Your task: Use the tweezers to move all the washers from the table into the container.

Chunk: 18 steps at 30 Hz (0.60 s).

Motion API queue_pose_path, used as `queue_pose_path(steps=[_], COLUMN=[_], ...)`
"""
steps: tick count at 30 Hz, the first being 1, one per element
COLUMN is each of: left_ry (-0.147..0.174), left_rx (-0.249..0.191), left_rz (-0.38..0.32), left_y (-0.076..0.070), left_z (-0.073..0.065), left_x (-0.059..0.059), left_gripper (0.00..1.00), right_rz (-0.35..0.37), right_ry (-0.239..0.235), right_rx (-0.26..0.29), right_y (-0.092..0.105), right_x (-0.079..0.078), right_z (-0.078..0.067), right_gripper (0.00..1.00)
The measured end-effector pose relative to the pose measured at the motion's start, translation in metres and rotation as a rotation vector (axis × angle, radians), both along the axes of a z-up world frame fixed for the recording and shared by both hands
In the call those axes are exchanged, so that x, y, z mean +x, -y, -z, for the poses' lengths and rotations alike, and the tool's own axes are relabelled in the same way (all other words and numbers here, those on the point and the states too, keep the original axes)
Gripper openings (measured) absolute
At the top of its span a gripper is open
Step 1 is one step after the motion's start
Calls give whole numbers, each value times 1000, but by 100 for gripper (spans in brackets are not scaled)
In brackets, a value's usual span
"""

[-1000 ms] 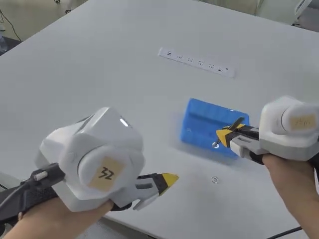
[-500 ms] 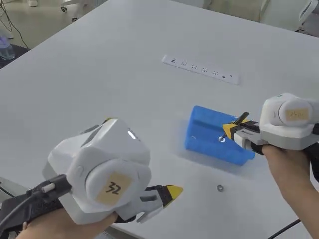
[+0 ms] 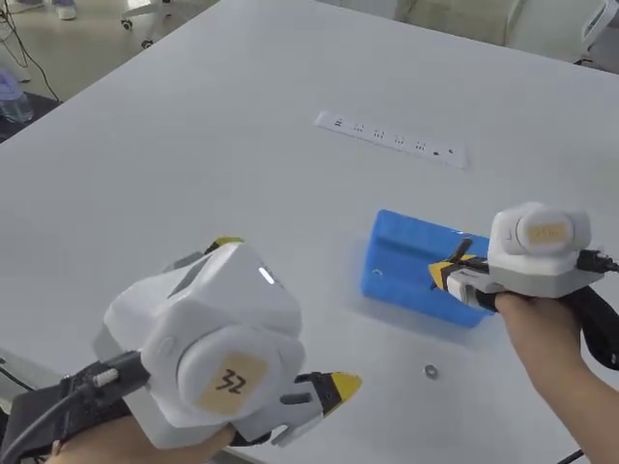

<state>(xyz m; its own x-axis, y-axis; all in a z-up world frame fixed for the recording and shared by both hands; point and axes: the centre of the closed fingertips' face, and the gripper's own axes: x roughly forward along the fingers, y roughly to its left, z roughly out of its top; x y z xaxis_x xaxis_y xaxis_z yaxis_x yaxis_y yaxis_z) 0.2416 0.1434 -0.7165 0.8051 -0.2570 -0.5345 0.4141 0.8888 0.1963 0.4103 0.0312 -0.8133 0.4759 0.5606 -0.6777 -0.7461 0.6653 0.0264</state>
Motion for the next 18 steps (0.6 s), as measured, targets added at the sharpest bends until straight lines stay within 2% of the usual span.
queue_pose_path(steps=[3, 5, 12, 18], left_ry=[7, 14, 29, 34], left_rx=[-8, -9, 4, -2], left_rz=[-4, -5, -9, -27], left_y=[-1, -2, -4, -6], left_z=[-3, -6, -12, -17], left_x=[1, 2, 2, -5], left_gripper=[99, 99, 99, 99], right_rz=[-6, -11, -11, -7], right_ry=[-11, 1, -13, -19], right_rx=[-17, -8, -10, -18], right_y=[1, -3, -2, -1], right_x=[0, 1, 4, 4], right_z=[8, 4, 6, 7], right_gripper=[4, 4, 4, 5])
